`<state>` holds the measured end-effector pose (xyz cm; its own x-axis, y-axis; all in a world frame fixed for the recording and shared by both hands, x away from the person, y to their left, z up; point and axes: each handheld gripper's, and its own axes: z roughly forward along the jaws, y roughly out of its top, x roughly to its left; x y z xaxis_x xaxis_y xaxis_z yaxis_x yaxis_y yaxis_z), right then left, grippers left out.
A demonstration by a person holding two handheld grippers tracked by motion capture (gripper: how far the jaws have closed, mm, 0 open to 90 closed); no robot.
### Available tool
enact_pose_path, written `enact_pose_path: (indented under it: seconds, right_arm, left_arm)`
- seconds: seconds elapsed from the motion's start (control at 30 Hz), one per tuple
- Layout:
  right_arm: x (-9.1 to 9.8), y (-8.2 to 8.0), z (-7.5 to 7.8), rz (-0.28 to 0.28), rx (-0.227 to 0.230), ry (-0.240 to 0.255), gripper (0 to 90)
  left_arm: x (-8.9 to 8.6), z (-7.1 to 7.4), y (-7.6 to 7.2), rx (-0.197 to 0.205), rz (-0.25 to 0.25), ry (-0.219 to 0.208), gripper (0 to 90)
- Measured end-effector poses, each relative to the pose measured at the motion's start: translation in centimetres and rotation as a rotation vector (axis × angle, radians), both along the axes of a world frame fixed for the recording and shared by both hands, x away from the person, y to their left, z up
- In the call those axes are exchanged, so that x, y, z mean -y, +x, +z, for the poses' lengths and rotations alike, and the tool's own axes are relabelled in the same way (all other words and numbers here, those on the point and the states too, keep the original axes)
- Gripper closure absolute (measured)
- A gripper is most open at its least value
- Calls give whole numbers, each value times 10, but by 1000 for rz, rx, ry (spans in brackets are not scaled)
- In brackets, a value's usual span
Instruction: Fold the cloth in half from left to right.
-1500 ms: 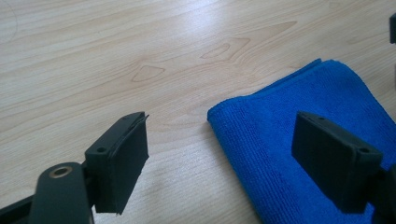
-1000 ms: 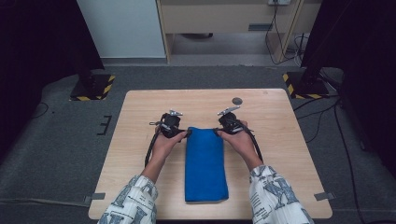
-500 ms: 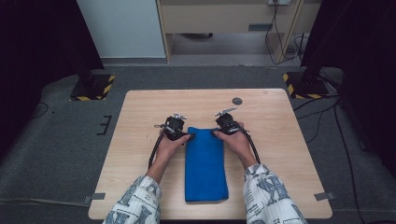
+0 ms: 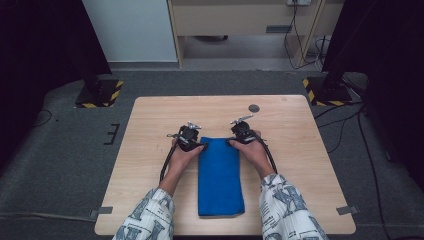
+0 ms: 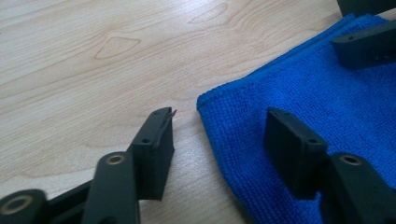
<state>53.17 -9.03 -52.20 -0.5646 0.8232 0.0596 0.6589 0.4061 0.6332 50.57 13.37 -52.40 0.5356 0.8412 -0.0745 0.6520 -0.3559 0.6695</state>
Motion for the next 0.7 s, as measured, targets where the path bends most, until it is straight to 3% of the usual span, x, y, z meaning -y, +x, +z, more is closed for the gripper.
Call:
enact_pose_path:
  seconds: [0.37,0.6,0.7]
  right_arm:
    - [-6,-7,1,49,12,-18,672]
    - [-7,-11,0,72,5,18,831]
    - [-6,-13,-1,73,17,32,851]
  left_arm:
    - [1,-1,-3,18,-1,-12,523]
    - [3,-1,-5,18,-14,-14,645]
    - [3,-1,-4,18,-18,-24,698]
